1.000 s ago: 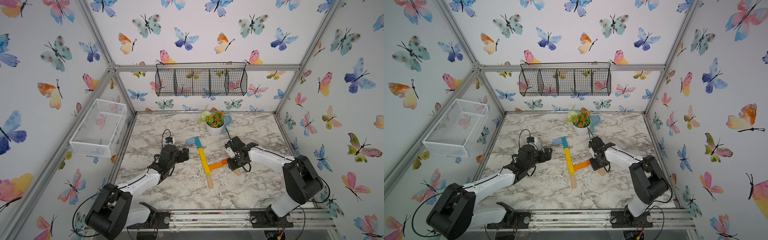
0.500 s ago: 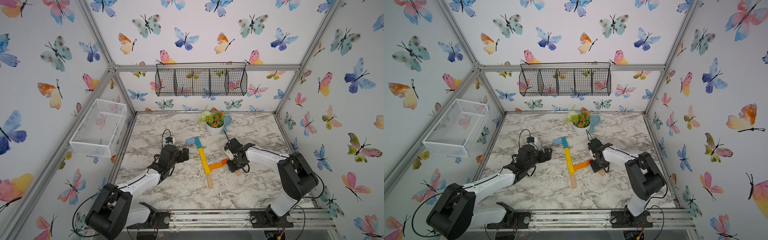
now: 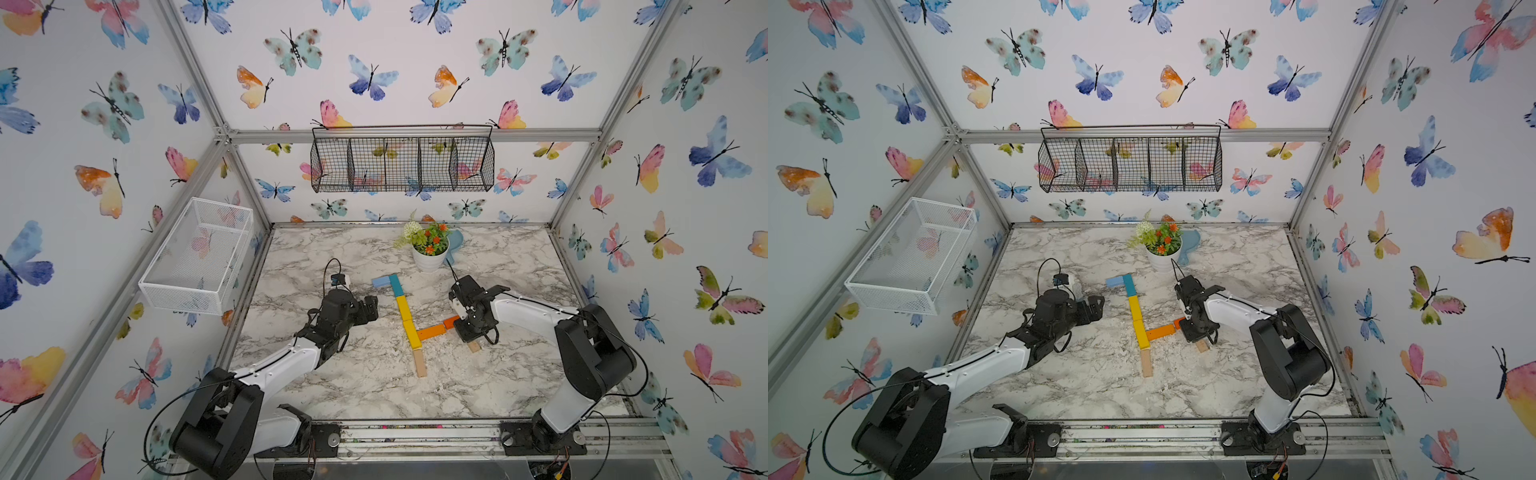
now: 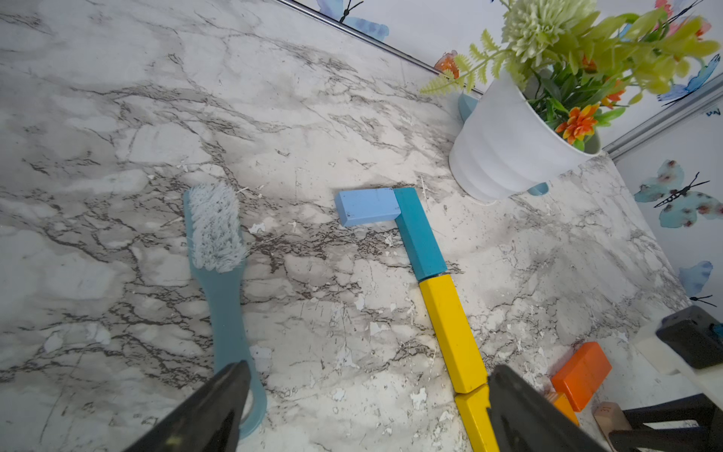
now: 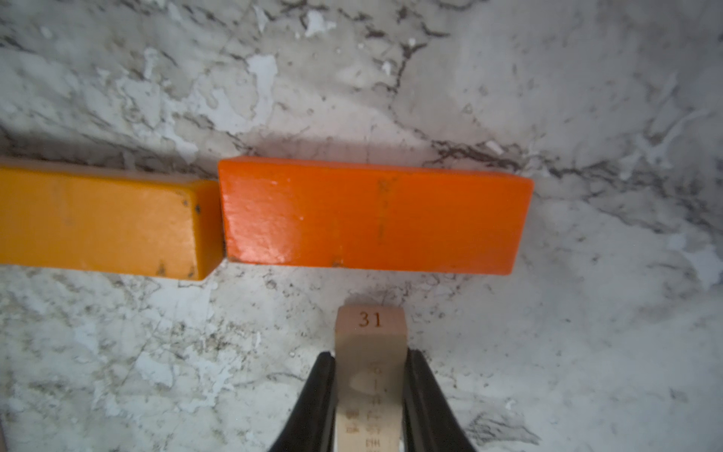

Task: Assemble a giraffe with building blocks
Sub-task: Assemble the building block at the center of the board, then adjust the building block at the center of the board.

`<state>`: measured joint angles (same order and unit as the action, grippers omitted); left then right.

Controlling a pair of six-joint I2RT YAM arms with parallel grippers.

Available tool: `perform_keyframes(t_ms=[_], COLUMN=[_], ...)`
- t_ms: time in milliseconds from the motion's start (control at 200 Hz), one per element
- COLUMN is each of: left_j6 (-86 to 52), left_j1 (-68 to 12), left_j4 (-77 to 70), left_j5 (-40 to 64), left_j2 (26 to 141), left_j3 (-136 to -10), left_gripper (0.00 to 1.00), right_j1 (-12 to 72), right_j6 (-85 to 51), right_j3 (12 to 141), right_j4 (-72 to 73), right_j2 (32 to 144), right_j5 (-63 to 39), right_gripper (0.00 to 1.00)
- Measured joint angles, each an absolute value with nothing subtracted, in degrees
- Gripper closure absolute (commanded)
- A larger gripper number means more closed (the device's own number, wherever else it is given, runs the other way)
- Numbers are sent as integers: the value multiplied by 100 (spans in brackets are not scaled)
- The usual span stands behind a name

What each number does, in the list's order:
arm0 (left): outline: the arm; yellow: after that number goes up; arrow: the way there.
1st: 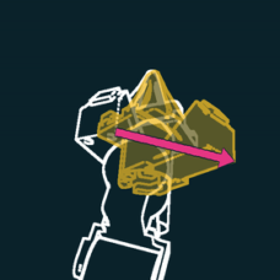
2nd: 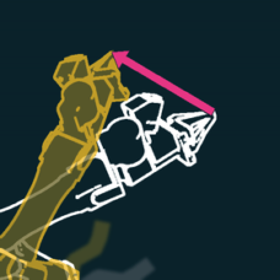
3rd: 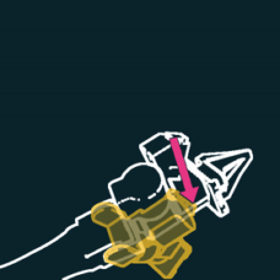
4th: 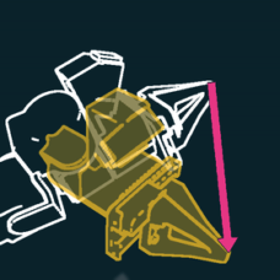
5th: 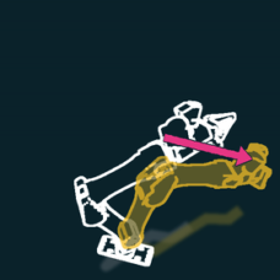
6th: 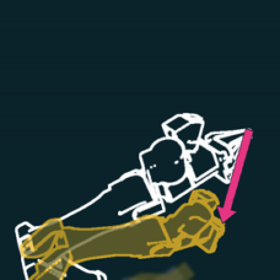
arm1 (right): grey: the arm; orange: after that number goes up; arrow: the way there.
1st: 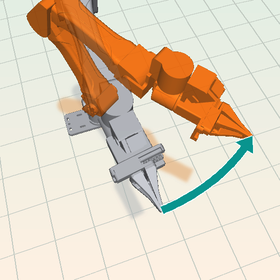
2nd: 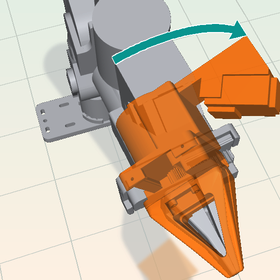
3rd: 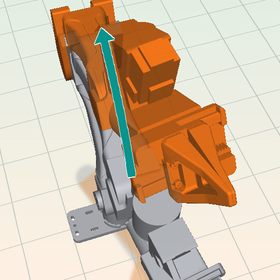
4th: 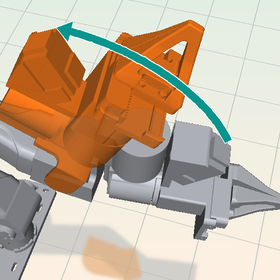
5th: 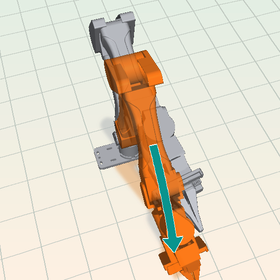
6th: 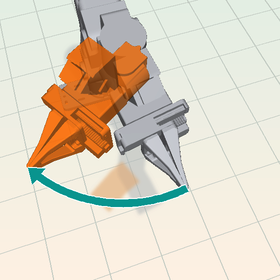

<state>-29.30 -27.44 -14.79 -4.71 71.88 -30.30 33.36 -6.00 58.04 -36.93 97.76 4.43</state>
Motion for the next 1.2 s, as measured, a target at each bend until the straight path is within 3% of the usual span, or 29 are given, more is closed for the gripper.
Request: perform_keyframes(t_ms=[260, 350, 400, 496, 546, 761, 956, 1201], left_j6=[-2912, -2910, -2910, -2908, -2906, -2888, -2891, -2893], left_j1=[-2744, -2744, -2744, -2744, -2744, -2744, -2744, -2744], left_j4=[-1479, -1479, -1479, -1479, -1479, -1479, -1505, -1549], left_j5=[-471, -471, -471, -471, -471, -469, -460, -421], left_j2=[7188, 7188, 7188, 7188, 7188, 7177, 7124, 7124], left_j3=[-3030, -3030, -3030, -3030, -3030, -3030, -3026, -2991], left_gripper=[2, 2, 2, 2, 2, 2, 2, 2], right_j1=[3339, 3343, 3343, 3343, 3343, 3343, 3175, 2628], right_j6=[-569, -552, -548, -545, -548, -659, -954, -1304], right_j3=[6104, 6104, 6104, 6104, 6101, 6104, 6136, 6451], right_j4=[-3789, -3789, -3789, -3787, -3791, -3793, -3240, -2705], right_j2=[10062, 10062, 10062, 10060, 10060, 9559, 9030, 9920], right_j5=[506, 521, 526, 548, 578, 797, 845, 316], right_gripper=[93, 89, 76, 39, 25, 1, 1, 1])
